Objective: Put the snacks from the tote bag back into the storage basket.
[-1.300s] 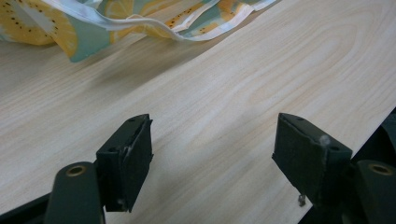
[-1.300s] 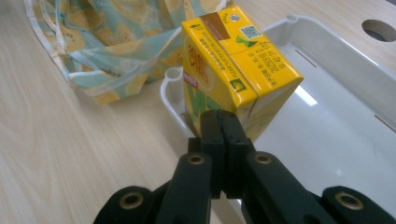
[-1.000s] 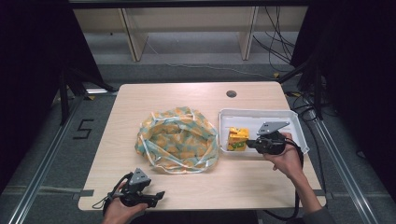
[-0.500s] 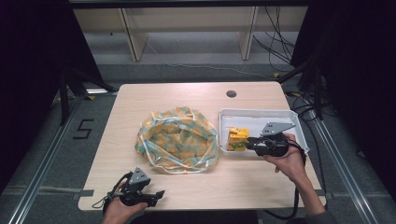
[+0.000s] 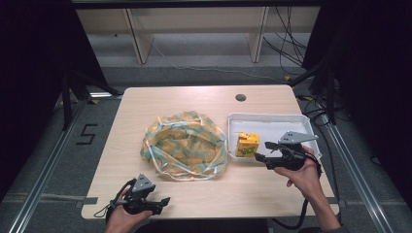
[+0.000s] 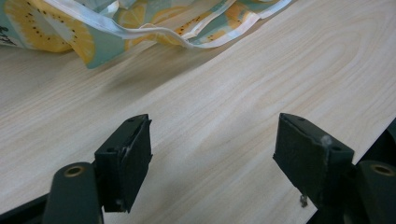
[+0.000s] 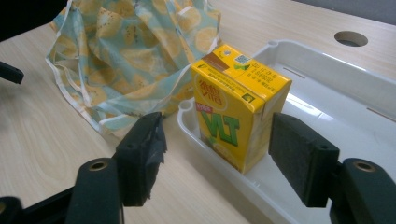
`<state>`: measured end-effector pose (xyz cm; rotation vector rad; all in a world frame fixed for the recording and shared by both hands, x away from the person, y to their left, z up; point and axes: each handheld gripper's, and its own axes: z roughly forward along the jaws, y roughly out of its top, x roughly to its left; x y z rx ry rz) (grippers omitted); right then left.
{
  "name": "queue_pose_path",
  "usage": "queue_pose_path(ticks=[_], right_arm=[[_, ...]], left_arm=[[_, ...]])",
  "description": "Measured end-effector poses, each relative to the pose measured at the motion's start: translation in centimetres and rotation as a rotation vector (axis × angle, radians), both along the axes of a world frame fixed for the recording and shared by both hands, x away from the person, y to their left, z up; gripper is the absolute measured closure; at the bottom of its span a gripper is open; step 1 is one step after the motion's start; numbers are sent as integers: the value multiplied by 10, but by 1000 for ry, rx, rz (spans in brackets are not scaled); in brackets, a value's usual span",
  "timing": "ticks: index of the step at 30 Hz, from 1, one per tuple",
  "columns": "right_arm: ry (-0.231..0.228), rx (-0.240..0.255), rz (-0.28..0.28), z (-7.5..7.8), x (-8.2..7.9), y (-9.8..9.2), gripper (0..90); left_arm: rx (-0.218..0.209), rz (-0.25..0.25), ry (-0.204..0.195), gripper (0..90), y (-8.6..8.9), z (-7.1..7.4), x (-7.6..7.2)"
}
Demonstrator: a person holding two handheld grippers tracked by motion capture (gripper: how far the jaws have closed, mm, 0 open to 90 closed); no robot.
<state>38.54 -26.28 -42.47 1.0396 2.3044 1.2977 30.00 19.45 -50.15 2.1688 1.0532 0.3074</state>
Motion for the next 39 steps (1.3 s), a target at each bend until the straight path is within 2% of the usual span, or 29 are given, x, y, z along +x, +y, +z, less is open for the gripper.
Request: queue_pose_path(ticks=[3,4,8,12,15,16,17,18,19,20,21,23,24,25,27,29,31,32,33,34,35,37,38,39], right_arm=[[39,37,-8,-2,-6,0,323],[20,40,-12,-6,-9,0,320],[38,60,-22,-12,-15,0,299],[44,49,-18,-17,-20,-2,288],[49,64,-15,-23,-23,-2,284],[44,46,-10,-24,-23,-3,282],[63,64,-14,-28,-26,-2,278],[63,64,-14,-28,-26,-2,278],[43,41,-5,-29,-25,-4,275],[55,53,-16,-30,-27,-3,273],[45,42,-7,-31,-27,-4,272],[57,45,-13,-33,-32,-3,268],[41,29,-3,-33,-32,-4,266],[66,38,-19,-34,-36,-3,262],[38,14,-5,-36,-39,-3,252],[49,8,-12,-38,-44,-1,229],[39,-7,5,-40,-47,-1,229],[46,-8,-6,-41,-50,0,228],[33,-24,7,-41,-50,-1,225],[51,-3,10,-42,-53,1,224],[43,-20,4,-42,-54,1,222],[39,-19,4,-44,-57,2,220],[29,-40,21,-44,-56,0,220],[34,-31,10,-46,-59,2,219]], left_arm=[[-11,8,4,269,0,0,0],[-11,8,4,269,0,0,0],[5,-1,1,268,1,0,0],[4,-5,-4,269,0,0,0],[16,-13,-6,269,1,0,1],[16,-14,-6,269,1,0,1],[16,-14,-6,269,1,0,0],[17,-16,-7,269,1,-1,0],[16,-15,-6,269,1,-1,1],[17,-15,-7,269,1,0,0],[17,-14,-7,269,1,-1,0],[9,-5,-2,269,0,-1,0],[0,10,-5,269,-1,-2,0],[-24,30,-7,269,-3,-3,0],[-21,28,-6,269,-3,-3,0],[-21,26,-4,268,-3,-3,0],[-20,27,-4,269,-3,-3,0],[-20,27,-5,268,-3,-3,0],[-18,29,-4,268,-3,-3,-1],[-17,28,-5,268,-3,-3,-1],[-18,28,-8,268,-3,-3,0],[-19,28,-8,268,-3,-3,0],[-18,27,-8,268,-3,-3,0],[-18,27,-9,268,-3,-3,0]])
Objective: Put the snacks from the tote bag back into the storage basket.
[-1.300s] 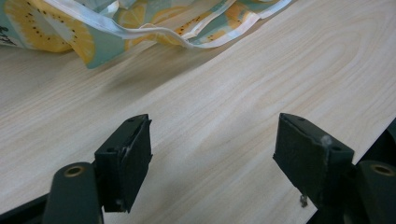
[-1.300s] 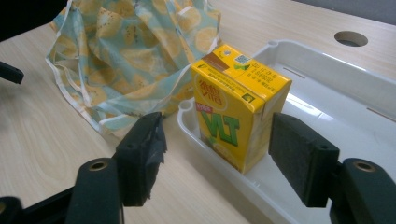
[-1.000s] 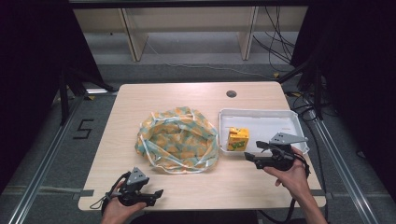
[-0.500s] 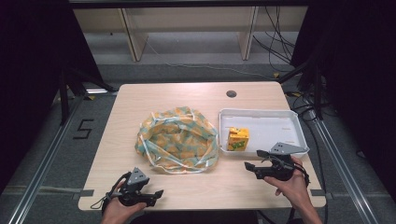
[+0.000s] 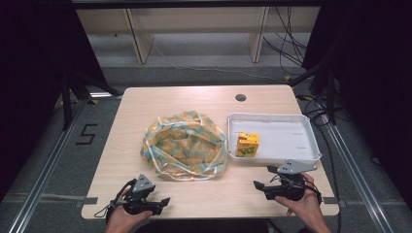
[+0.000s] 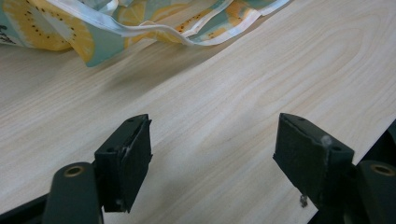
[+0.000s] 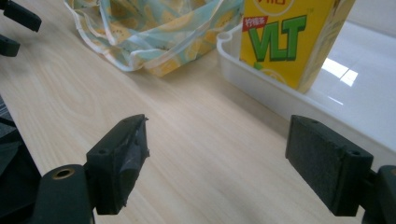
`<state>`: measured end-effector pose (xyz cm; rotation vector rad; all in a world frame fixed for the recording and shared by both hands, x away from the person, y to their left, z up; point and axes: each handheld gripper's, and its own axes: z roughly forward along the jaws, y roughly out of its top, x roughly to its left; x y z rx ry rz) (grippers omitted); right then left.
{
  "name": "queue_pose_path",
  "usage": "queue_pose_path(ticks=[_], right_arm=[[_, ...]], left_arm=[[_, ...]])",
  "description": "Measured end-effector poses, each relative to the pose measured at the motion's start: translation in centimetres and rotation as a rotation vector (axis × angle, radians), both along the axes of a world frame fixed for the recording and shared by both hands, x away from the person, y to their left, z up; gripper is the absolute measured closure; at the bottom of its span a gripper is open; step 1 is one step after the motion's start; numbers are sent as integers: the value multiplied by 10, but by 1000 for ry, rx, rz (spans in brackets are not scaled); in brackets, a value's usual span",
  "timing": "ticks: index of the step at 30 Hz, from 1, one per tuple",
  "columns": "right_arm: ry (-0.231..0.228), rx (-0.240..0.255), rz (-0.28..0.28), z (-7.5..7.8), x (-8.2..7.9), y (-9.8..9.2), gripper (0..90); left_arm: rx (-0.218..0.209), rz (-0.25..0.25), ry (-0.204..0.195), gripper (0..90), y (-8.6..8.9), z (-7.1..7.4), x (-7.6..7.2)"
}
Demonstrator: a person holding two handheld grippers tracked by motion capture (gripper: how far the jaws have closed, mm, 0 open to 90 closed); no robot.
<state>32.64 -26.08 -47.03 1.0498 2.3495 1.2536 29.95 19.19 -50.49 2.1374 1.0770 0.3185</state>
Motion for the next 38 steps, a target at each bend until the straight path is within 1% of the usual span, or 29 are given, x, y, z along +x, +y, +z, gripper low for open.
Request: queue_pose_path(ticks=[2,3,4,5,6,7,9,11,12,13,14,15,16,18,19,20,21,23,24,25,26,27,29,30,31,32,34,37,38], right_arm=[[10,-11,30,-2,0,0,213],[1,-21,31,-2,-1,-1,211],[-1,-29,17,-4,-2,0,209],[35,-26,3,-5,-6,2,203],[8,-45,14,-6,-5,1,198],[20,-66,22,-9,-6,1,183],[11,-72,22,-10,-7,1,180],[21,-93,29,-13,-9,2,172],[18,-104,18,-14,-11,2,172],[48,-91,4,-15,-14,3,172],[35,-108,18,-16,-14,2,172],[23,-115,20,-17,-14,2,172],[34,-118,23,-18,-15,2,171],[24,-129,17,-19,-17,1,171],[47,-117,9,-19,-19,2,171],[27,-126,23,-20,-18,0,171],[22,-130,14,-20,-20,-1,171],[27,-129,16,-20,-20,-1,171],[33,-131,2,-21,-21,-2,170],[16,-137,-4,-21,-22,-2,170],[21,-139,-1,-22,-23,-2,170],[20,-137,6,-22,-22,-3,170],[11,-145,12,-23,-23,-3,170],[24,-144,2,-22,-24,-3,170],[7,-145,-2,-24,-24,-3,170],[13,-148,1,-23,-24,-3,170],[12,-150,4,-23,-24,-3,170],[12,-153,6,-24,-24,-3,170],[3,-158,12,-24,-23,-4,170]], left_arm=[[6,-3,-1,268,0,1,-1],[15,-21,-3,268,1,1,0],[26,-30,6,268,1,2,0],[27,-31,4,268,1,2,0],[24,-27,7,268,1,2,0],[18,-23,10,268,1,1,0],[20,-25,10,268,1,1,0],[22,-26,10,268,1,1,0],[23,-27,10,267,1,1,0],[31,-33,7,266,1,2,0],[29,-32,8,265,1,1,0],[26,-30,11,264,0,1,0],[28,-31,10,262,1,1,0],[29,-31,11,262,1,1,0],[30,-30,9,259,1,1,0],[33,-35,6,254,1,1,0],[36,-37,6,251,1,1,0],[39,-30,1,244,0,1,0],[25,-13,2,237,-1,-1,0],[24,-11,0,236,-1,-1,0],[22,-8,2,235,-1,0,0],[38,-22,5,226,0,1,0],[34,-25,10,222,0,0,0],[34,-25,9,221,1,0,0],[36,-27,10,221,1,1,0],[39,-27,7,220,1,0,0],[41,-25,6,220,0,1,0],[34,-26,8,220,0,0,0],[35,-26,8,220,1,0,0]])
